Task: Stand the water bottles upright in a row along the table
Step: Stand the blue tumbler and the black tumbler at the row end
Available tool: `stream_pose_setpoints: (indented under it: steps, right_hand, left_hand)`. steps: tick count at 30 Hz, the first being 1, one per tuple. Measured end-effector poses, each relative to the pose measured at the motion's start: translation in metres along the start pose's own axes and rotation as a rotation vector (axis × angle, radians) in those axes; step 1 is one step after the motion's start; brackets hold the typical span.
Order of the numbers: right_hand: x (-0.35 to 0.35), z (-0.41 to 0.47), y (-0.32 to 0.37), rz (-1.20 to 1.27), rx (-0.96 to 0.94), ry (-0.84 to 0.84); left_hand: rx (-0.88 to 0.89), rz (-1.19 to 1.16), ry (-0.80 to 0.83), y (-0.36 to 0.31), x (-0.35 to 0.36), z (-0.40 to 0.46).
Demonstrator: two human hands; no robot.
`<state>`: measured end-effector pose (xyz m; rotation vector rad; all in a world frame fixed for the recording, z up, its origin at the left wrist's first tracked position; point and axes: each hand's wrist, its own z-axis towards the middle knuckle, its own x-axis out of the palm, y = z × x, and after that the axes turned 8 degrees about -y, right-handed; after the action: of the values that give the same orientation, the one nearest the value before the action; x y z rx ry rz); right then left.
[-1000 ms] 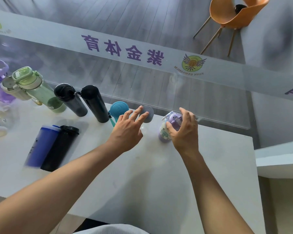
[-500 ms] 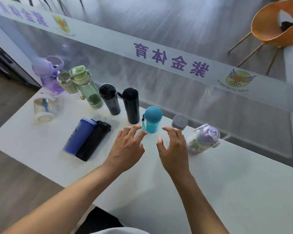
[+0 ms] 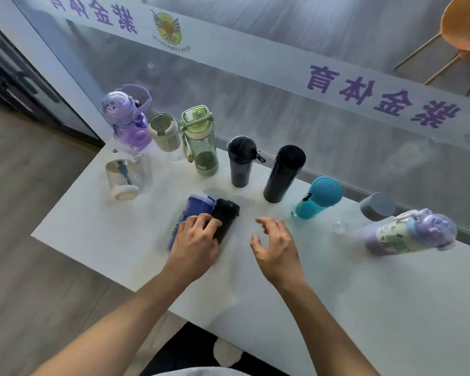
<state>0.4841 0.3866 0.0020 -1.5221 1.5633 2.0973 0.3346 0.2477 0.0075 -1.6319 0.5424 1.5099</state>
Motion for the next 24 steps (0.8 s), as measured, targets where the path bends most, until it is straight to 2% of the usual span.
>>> stream_pose_setpoints:
  steps: [9,15,21,24]
  right_hand:
    - [0.064,0.039,0.041,-0.053,0.204,0.095]
    - [0.092,0.076,0.050,-0.123,0.452,0.198]
    - [0.114,0.095,0.048,0.137,0.729,0.177]
    - [0.117,0.092,0.048,0.214,0.786,0.113]
  left_hand:
    - [-0.066,0.072,0.203,0.066,0.002,0.051]
    - [-0.168,-0.028,0.302,0.077,0.021,0.088]
    - [-0.220,-0.107,0.371,0.082,0.035,0.104]
    - [-0.258,-0.169,0.418,0.088,0.038,0.108]
